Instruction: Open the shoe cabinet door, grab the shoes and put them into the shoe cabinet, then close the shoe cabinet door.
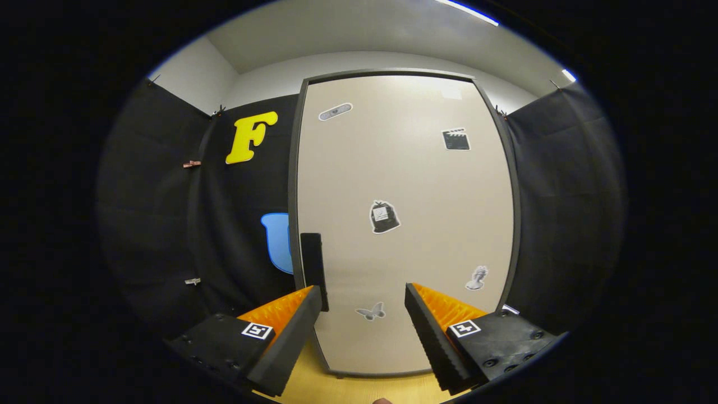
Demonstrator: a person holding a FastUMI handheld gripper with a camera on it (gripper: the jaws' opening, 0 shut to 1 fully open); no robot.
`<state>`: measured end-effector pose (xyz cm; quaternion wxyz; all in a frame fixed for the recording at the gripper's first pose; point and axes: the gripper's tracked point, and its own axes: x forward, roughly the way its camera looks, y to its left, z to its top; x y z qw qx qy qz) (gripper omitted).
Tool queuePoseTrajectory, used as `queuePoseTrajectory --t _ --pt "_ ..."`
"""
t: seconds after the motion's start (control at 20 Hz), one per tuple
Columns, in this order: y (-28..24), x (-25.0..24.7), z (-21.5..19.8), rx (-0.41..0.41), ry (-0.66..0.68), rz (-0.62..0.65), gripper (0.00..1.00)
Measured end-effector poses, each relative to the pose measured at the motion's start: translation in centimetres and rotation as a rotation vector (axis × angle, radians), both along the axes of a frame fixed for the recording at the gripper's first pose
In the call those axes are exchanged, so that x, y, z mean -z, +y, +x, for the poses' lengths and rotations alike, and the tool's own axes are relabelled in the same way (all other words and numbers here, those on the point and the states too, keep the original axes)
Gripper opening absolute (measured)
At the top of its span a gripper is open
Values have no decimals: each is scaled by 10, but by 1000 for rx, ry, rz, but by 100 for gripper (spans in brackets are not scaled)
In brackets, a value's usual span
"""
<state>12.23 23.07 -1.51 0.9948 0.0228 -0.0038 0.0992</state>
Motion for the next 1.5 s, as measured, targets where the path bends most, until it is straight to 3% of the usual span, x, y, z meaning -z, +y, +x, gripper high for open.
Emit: queuePoseTrajectory --t 0.55,0.6,0.65,0.75,0.8,0.95,1.05,1.3,1.35,1.5 --pt "66 21 77 -3 52 5 95" --pt "65 25 81 7 66 14 92" --pt "64 29 85 18 83 23 79" --pt "66 40 94 28 126 31 65" --pt "70 37 90 8 111 33 62" --pt "73 38 88 -3 103 -39 38" --pt "74 39 89 -10 110 -23 32" --pt "70 37 89 57 107 6 32" --pt "70 39 90 64 119 0 26" --pt "70 38 84 46 134 9 25"
